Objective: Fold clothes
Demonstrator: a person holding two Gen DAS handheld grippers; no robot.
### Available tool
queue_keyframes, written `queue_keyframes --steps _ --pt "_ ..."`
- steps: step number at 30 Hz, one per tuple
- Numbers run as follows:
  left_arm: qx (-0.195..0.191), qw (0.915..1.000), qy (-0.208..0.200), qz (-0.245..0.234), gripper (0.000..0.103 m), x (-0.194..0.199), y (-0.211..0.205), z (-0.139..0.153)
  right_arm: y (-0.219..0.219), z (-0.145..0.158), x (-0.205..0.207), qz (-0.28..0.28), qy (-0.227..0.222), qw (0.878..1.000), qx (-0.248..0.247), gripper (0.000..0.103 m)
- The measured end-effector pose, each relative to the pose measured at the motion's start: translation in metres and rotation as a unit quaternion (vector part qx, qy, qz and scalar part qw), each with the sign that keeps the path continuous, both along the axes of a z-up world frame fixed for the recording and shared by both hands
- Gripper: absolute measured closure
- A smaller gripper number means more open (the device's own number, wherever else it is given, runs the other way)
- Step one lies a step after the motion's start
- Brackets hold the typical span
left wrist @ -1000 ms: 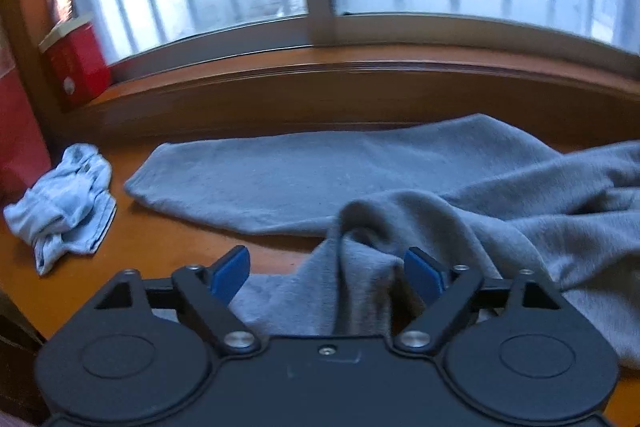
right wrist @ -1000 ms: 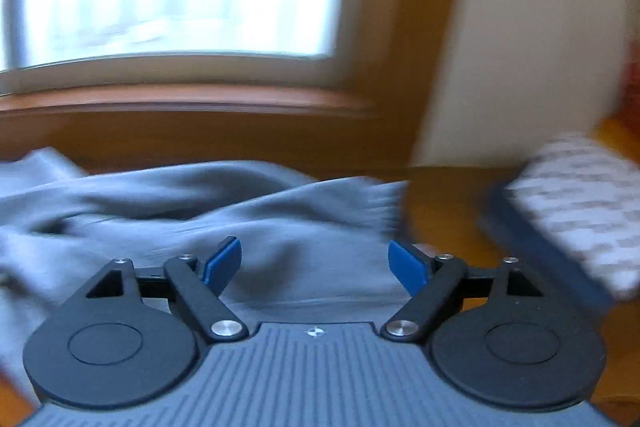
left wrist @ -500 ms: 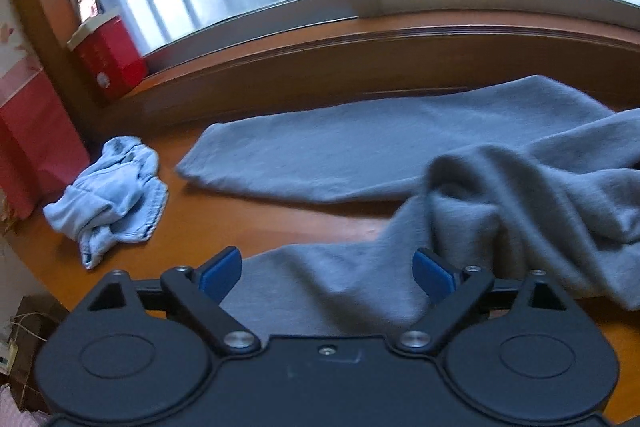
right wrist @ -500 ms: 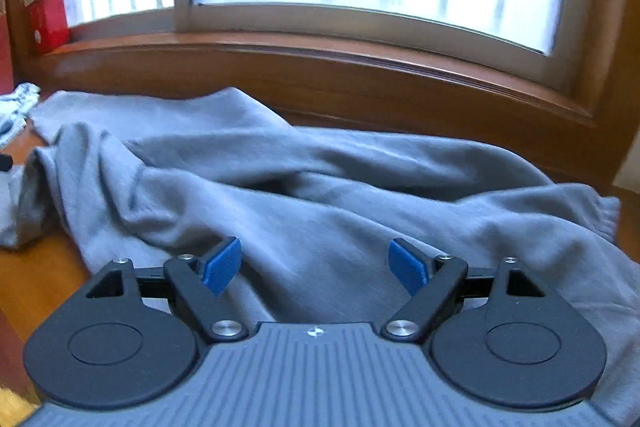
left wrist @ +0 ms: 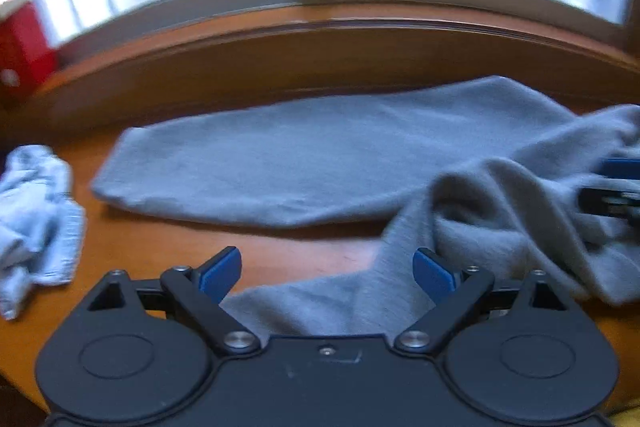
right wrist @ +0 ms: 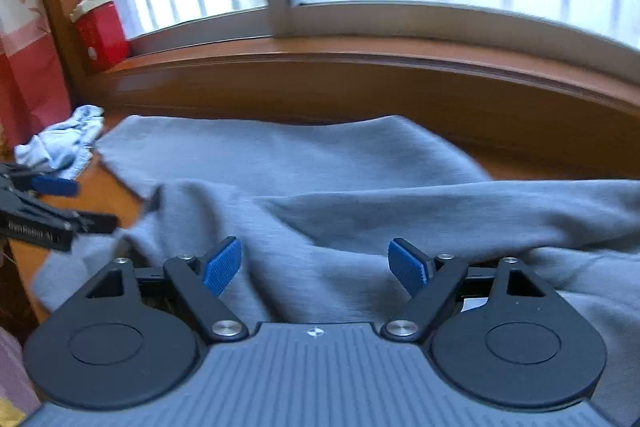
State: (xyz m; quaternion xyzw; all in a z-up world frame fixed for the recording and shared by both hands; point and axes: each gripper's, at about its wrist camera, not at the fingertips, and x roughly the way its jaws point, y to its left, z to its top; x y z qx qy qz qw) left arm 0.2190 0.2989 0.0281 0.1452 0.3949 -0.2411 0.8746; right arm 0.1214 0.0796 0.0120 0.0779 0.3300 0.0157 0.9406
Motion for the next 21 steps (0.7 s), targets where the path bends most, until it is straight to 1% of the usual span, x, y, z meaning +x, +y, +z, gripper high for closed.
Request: queue_keyframes --steps 2,4,6,9,11,14,18,21 --pt "0.005 0.9997 0.009 -0.024 0.011 -0.002 0.008 -0.003 0.015 -0.006 0.002 0.003 0.009 1.0 -0.012 0.02" --pt "0.021 0.9994 0.015 -0.025 0.011 -0.004 0.017 -0.007 0.025 -0.013 0.003 0.008 0.021 0.999 -0.025 0.02" --pt "0.034 0.9991 0.023 -0.009 0.011 -0.005 0.03 -0.012 0.031 -0.019 0.003 0.012 0.032 0.999 -0.031 0.02" --pt "0.039 0.9985 0.026 0.029 0.011 -0.006 0.051 -0.018 0.035 -0.022 0.0 0.012 0.036 0.999 -0.036 0.02" --pt "0.042 0.9969 0.025 0.061 0.011 -0.007 0.06 -0.022 0.034 -0.023 0.0 0.013 0.037 0.999 -0.03 0.02" --pt "0.051 0.9923 0.022 0.111 0.011 -0.009 0.071 -0.026 0.031 -0.02 -0.007 0.011 0.033 0.999 -0.015 0.02" --pt "0.031 0.9898 0.03 0.135 0.011 -0.006 0.077 -0.03 0.031 -0.021 -0.024 0.017 0.021 1.0 0.007 0.02" --pt "0.027 0.9896 0.041 0.135 0.011 0.002 0.074 -0.037 0.031 -0.027 -0.033 0.023 0.019 0.999 0.015 0.02"
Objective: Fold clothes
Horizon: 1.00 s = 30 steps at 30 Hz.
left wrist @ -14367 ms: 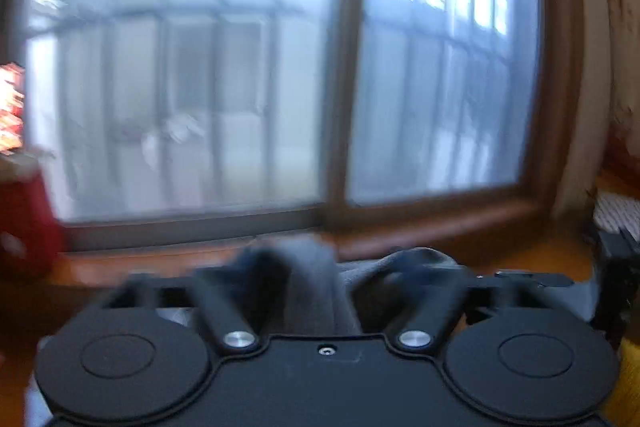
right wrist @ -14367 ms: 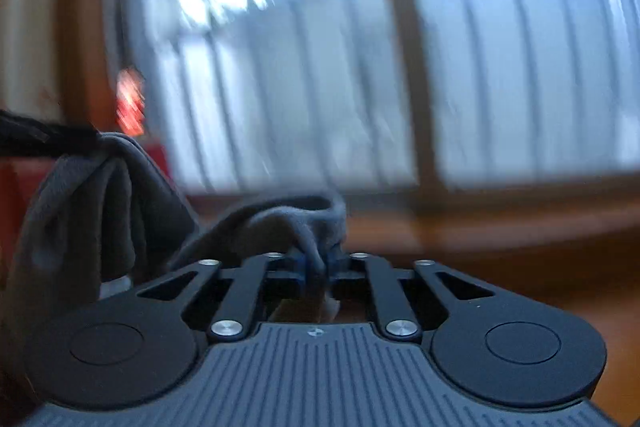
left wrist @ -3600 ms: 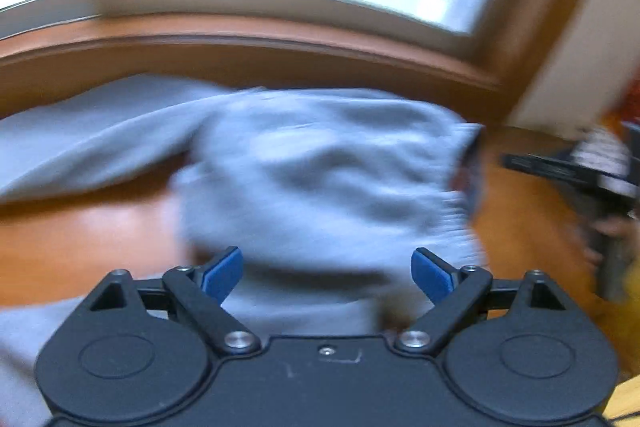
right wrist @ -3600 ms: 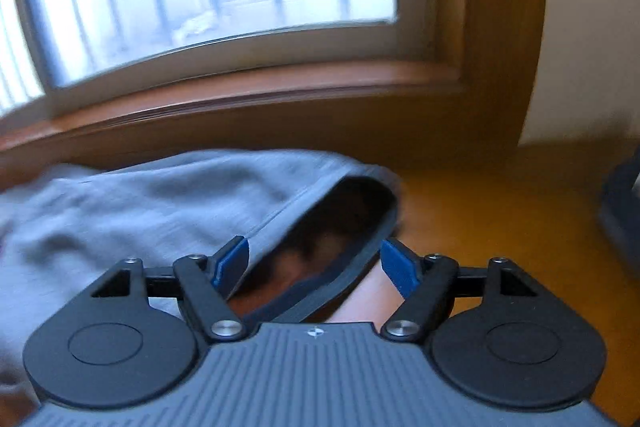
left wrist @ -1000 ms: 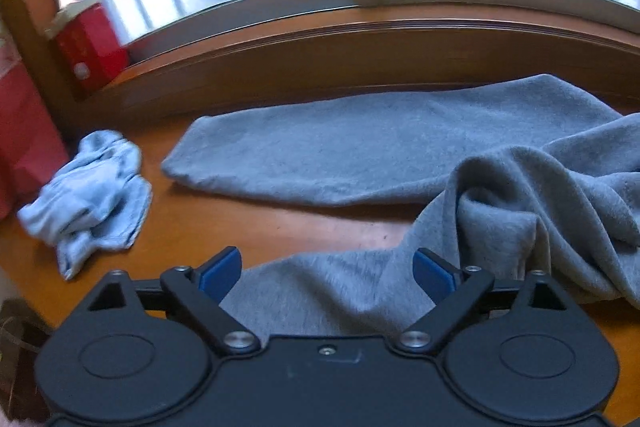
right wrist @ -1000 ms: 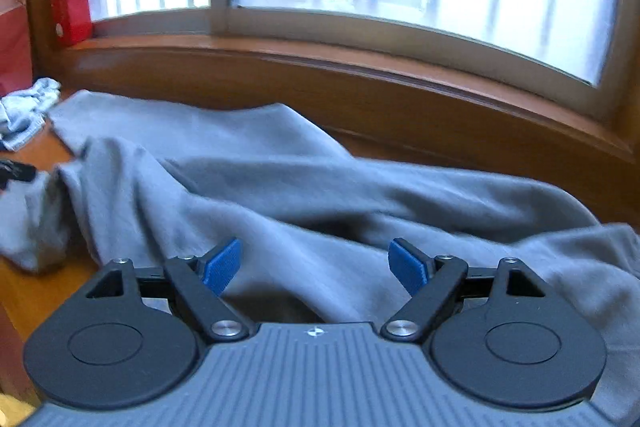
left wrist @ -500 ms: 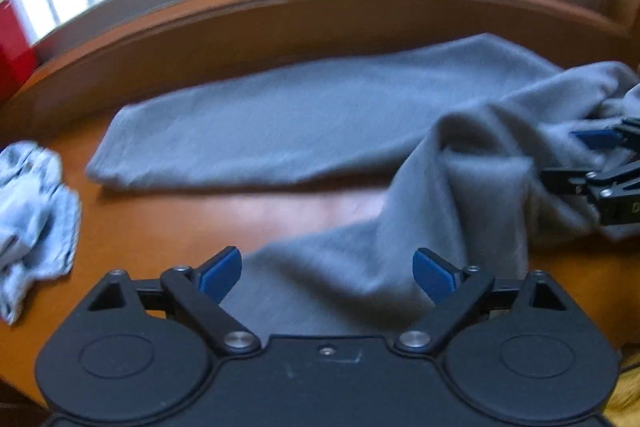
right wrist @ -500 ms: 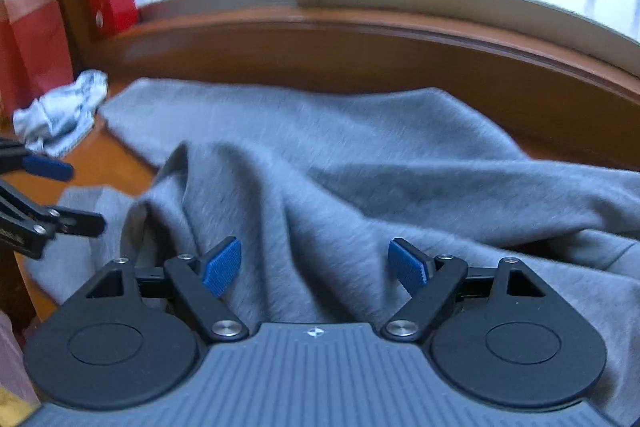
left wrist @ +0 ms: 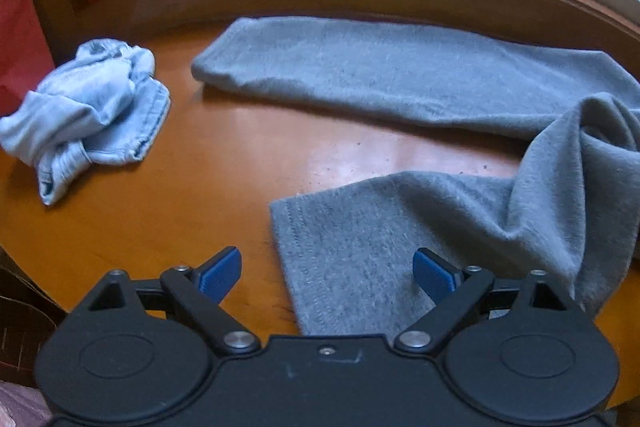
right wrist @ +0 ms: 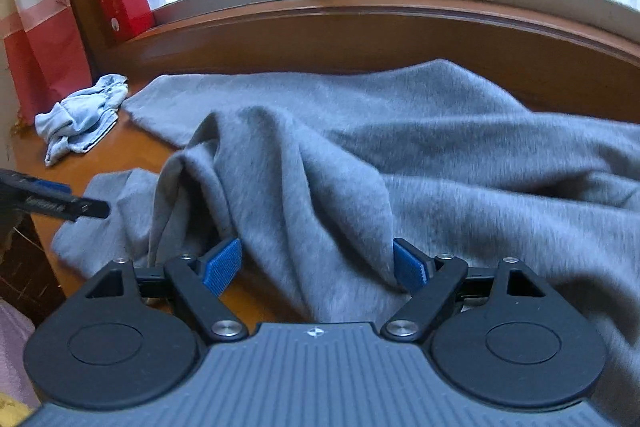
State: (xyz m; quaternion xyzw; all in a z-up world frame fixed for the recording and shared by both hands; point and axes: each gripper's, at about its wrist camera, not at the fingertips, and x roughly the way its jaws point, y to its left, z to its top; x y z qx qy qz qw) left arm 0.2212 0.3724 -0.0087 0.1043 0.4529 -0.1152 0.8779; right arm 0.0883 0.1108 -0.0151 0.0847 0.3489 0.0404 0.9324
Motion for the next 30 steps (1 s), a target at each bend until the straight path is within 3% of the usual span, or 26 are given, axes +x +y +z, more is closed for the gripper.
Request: queue_keyframes --steps 10,12,14,16,17,18,20,25,27,30 --pt "-0.044 0.9978 0.004 -0.049 0.013 0.015 -0.006 -0.009 -0.002 0.023 -0.016 -0.044 -0.042 0.998 -0.029 0.02" --pt "-0.049 0.9958 -0.006 -0.077 0.028 0.018 -0.006 -0.008 -0.008 0.022 -0.002 -0.051 -0.04 0.997 -0.035 0.02" --pt "-0.064 0.9926 -0.004 -0.103 0.071 0.025 -0.003 -0.004 -0.015 0.016 0.018 -0.052 -0.018 0.998 -0.024 0.022" --pt "-0.087 0.9903 0.009 -0.108 0.084 0.035 0.003 -0.003 -0.02 0.009 0.036 -0.044 0.006 0.999 -0.006 0.027" --pt "-0.096 0.9895 0.013 -0.107 0.086 0.04 0.006 -0.003 -0.021 0.005 0.044 -0.032 0.019 0.999 0.005 0.041" --pt "-0.1 0.9891 0.014 -0.107 0.088 0.043 0.009 -0.003 -0.019 0.001 0.051 -0.025 0.034 0.999 0.013 0.069" --pt "-0.095 0.9892 -0.003 -0.111 0.091 0.046 0.011 0.003 -0.012 0.003 0.057 -0.027 0.048 0.998 -0.003 0.085" --pt "-0.084 0.9845 -0.084 -0.129 0.092 0.065 0.015 0.047 0.008 0.065 0.037 -0.041 -0.052 0.993 -0.097 0.089" --pt "-0.09 0.9786 -0.137 -0.124 0.092 0.075 0.019 0.079 0.01 0.097 0.026 -0.072 -0.104 0.983 -0.134 0.089" --pt "-0.107 0.9625 -0.224 -0.11 0.092 0.079 0.033 0.13 0.019 0.139 -0.004 -0.106 -0.197 0.96 -0.17 0.088"
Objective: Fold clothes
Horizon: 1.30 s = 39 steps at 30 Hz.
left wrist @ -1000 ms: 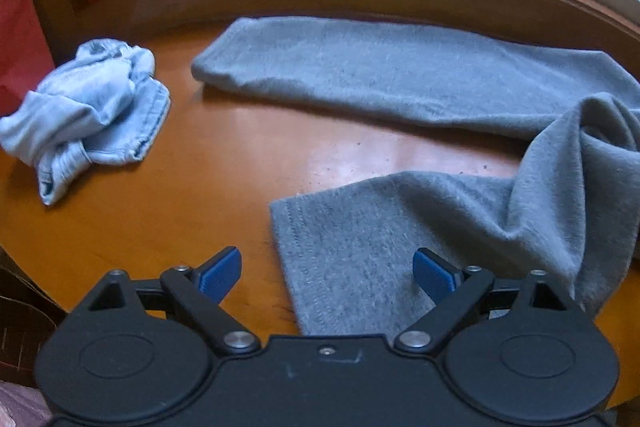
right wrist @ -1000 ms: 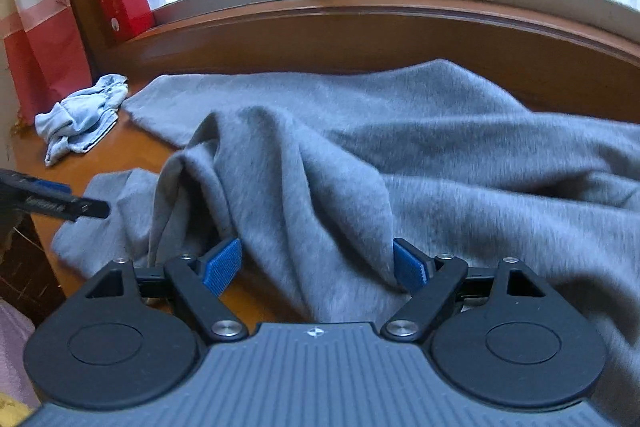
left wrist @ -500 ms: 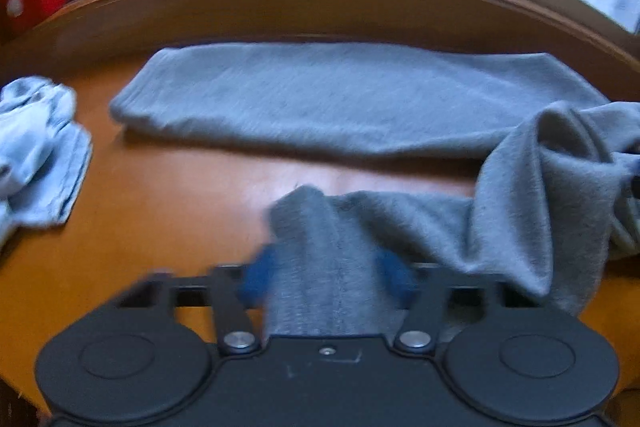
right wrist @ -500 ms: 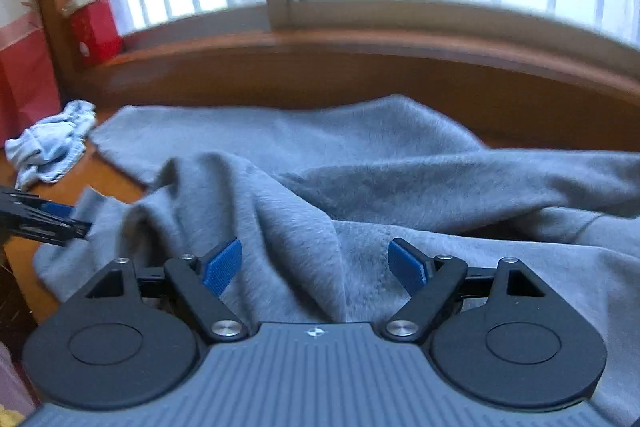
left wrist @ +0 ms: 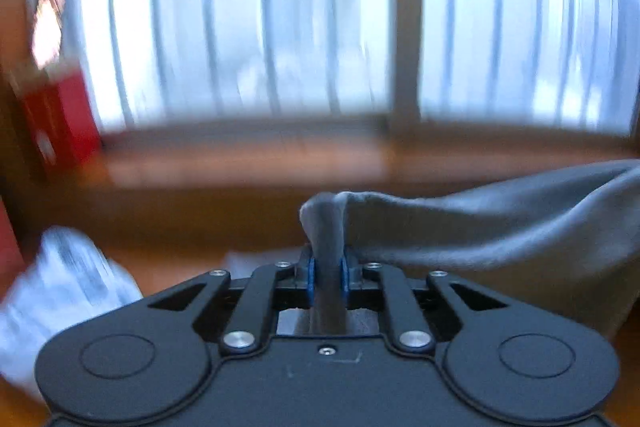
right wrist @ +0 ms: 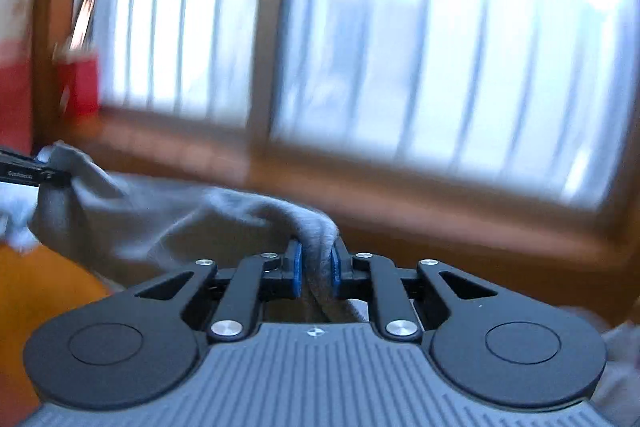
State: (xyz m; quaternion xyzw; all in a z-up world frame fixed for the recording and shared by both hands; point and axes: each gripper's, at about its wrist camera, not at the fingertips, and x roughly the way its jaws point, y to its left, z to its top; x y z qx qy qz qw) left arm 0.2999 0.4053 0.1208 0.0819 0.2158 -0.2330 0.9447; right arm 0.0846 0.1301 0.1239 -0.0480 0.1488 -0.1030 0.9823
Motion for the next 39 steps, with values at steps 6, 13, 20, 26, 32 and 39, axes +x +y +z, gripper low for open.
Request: queue_keyframes --steps 6,13,20,26,32,39 --pt "0.036 0.9964 -0.043 0.064 0.057 -0.005 0.032 0.01 0.057 -0.041 -0.034 0.095 0.066 0.99 -0.079 0.084" --pt "0.079 0.987 0.107 0.09 0.052 -0.018 0.069 -0.07 0.096 -0.13 -0.038 0.12 0.234 0.965 -0.023 0.063" --pt "0.041 0.9848 0.157 0.062 0.039 0.003 0.059 -0.095 0.091 -0.118 -0.03 0.095 0.19 0.976 0.048 0.036" --pt "0.063 0.9869 0.139 0.051 0.035 0.056 0.042 -0.098 0.096 -0.122 -0.012 0.065 0.177 0.976 0.111 0.036" --pt "0.084 0.9876 0.131 0.013 0.034 0.095 0.029 -0.106 0.103 -0.131 -0.002 0.046 0.196 0.97 0.138 0.036" --pt "0.105 0.9828 0.147 -0.038 0.034 0.131 0.017 -0.126 0.109 -0.138 0.014 0.038 0.214 0.965 0.143 0.036"
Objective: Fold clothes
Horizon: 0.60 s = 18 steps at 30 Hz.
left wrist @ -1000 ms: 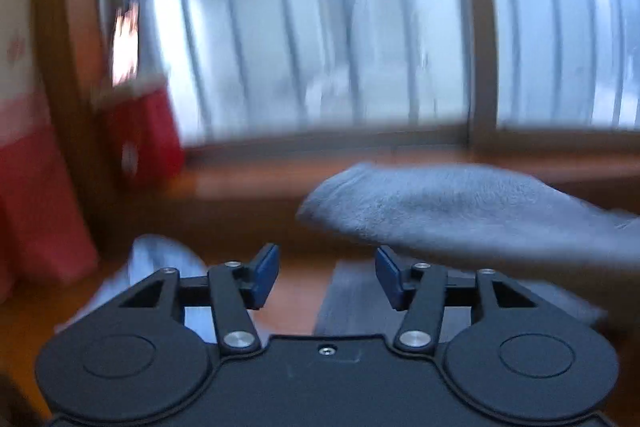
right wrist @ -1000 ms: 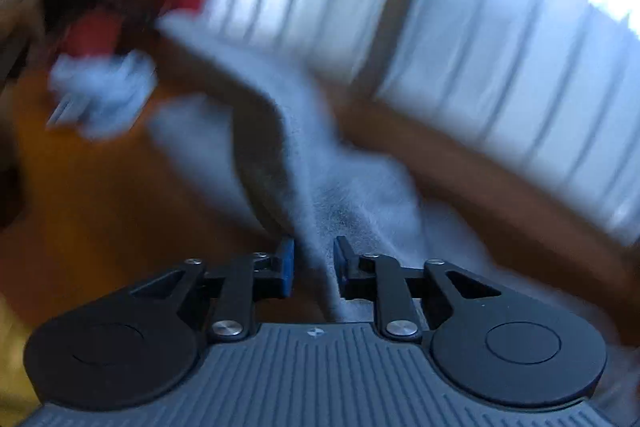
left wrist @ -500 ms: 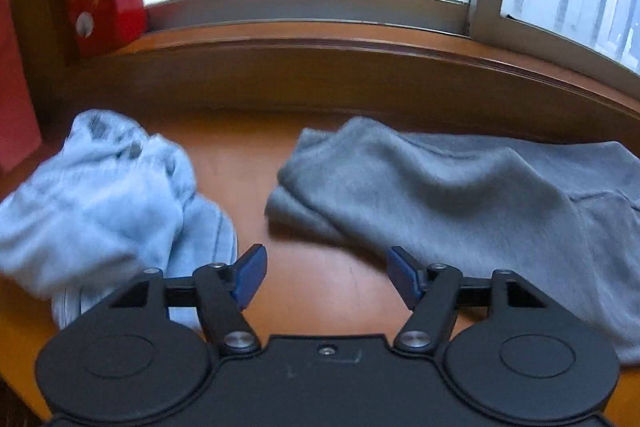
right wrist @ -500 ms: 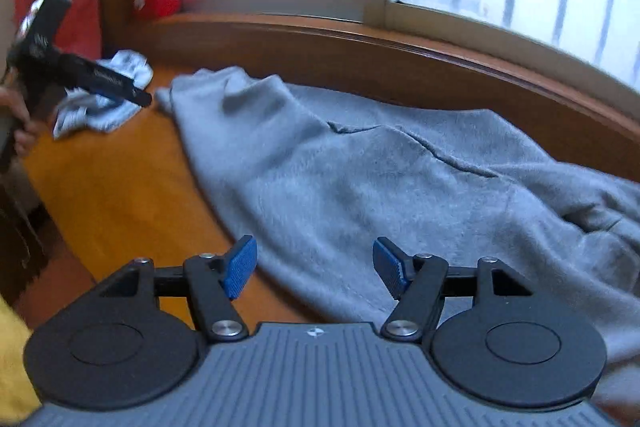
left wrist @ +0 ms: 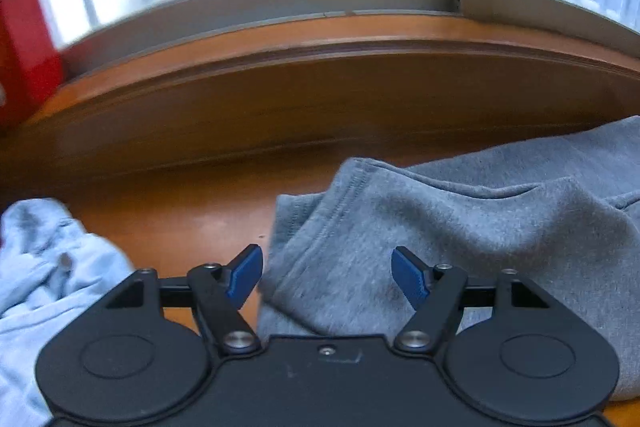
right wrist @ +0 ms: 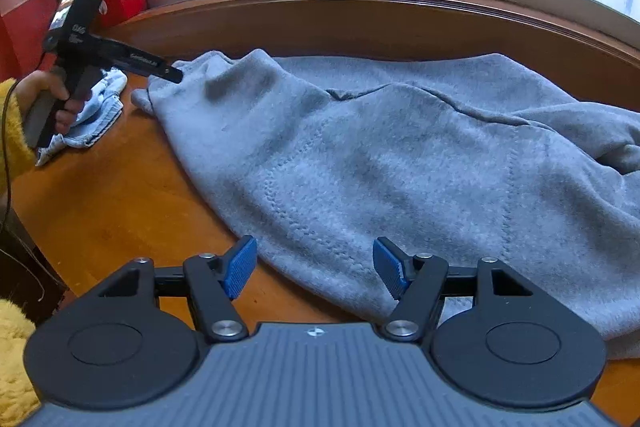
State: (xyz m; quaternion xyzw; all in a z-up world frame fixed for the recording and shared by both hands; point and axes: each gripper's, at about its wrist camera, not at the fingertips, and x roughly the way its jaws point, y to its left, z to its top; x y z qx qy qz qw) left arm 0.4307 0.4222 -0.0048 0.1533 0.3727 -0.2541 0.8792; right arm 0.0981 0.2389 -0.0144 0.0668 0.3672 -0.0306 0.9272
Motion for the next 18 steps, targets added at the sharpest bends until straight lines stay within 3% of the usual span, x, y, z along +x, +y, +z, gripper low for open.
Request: queue_keyframes --steps 3,7,11,16,18 --pt "0.005 0.9999 0.013 -0.003 0.034 0.007 0.002 -0.005 0.004 0.0 0.007 0.003 0.004 1.0 -0.009 0.036" --pt "-0.023 0.9991 0.027 0.023 0.034 0.006 0.019 -0.008 0.009 0.001 0.016 0.006 0.004 1.0 -0.022 0.036" --pt "-0.054 0.9974 0.034 0.034 0.034 -0.002 0.037 -0.005 0.001 0.02 0.037 0.025 -0.026 0.999 0.013 0.036" --pt "-0.067 0.9971 0.029 0.021 0.034 -0.01 0.047 0.004 -0.007 0.05 0.12 0.094 -0.055 0.989 0.103 0.036" --pt "-0.08 0.9961 0.036 0.015 0.033 -0.011 0.05 0.005 0.001 0.053 0.163 0.129 -0.056 0.984 0.108 0.036"
